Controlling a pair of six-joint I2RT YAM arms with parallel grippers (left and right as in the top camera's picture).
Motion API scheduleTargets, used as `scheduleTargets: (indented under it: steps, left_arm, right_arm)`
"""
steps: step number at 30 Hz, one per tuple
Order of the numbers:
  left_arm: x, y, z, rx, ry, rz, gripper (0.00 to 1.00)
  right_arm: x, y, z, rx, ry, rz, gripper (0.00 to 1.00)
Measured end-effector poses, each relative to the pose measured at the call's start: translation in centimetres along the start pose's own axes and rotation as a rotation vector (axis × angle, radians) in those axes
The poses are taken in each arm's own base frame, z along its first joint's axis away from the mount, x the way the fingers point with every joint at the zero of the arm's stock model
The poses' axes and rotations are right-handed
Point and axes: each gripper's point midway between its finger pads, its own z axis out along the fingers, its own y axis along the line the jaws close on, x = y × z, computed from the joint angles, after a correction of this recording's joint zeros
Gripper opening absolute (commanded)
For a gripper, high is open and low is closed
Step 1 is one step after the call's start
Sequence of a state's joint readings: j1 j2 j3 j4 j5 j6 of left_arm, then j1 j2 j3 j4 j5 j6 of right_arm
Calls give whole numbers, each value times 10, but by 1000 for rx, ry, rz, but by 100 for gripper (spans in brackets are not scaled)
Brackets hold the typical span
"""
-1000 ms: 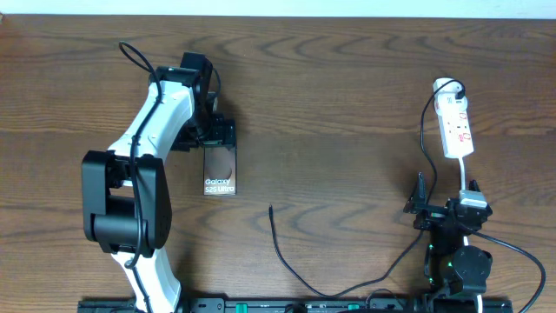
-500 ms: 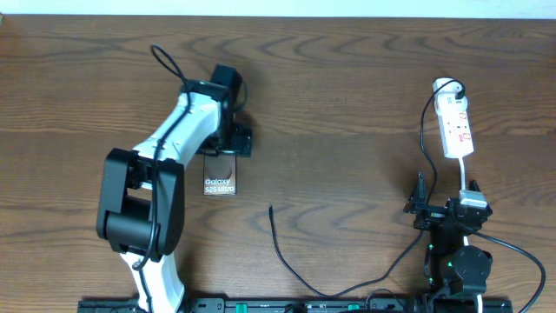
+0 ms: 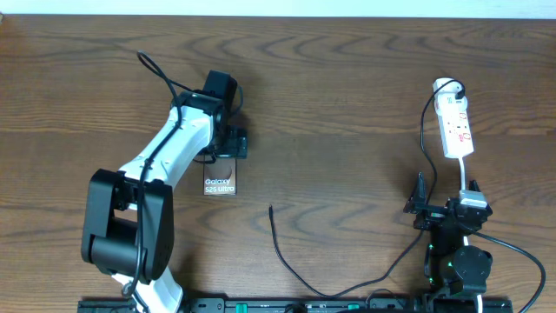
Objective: Plug charger to phone and switch on socket
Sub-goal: 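Lower the left gripper down onto the phone's top edge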
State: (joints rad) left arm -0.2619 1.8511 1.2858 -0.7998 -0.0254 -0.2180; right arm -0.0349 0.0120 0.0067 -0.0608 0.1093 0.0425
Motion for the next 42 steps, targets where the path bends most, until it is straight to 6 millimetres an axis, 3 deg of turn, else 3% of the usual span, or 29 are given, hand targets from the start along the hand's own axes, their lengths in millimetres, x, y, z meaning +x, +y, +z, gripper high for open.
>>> scheduleTargets:
  steps: [5,13,25,32,42]
  left_arm:
    - [3,-8,5,49,4,-23,98]
    - [24,-6,21,49,52,-24,98]
    - [22,-5,22,53,45,-21,98]
    - [16,15,23,66,48,-43,98]
    - [17,12,23,84,50,-7,98]
  right_arm:
    - [0,0,0,0,0,0,99]
    - [0,0,0,0,0,0,99]
    - [0,0,0,0,0,0,99]
    - [0,0,0,0,0,0,99]
    - [0,0,0,0,0,0,99]
